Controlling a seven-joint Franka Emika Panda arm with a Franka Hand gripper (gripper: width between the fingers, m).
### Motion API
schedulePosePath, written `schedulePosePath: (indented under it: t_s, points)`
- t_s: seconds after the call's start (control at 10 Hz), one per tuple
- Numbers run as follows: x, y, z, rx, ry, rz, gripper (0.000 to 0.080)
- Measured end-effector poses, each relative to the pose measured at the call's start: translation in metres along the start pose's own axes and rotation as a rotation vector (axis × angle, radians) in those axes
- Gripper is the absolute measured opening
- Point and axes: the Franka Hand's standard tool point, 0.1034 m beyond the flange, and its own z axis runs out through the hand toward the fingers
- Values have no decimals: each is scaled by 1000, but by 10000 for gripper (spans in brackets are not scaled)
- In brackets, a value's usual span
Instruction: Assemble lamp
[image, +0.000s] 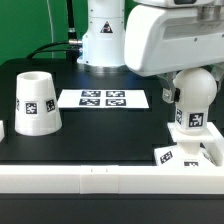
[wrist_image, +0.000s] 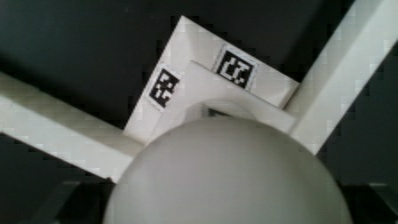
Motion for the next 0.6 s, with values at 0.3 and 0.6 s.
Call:
schedulePosePath:
  t_s: [0.3, 0.6]
  points:
    - [0, -2, 0, 1, 0, 179, 578]
    - [1, -3, 1, 15, 8, 387, 578]
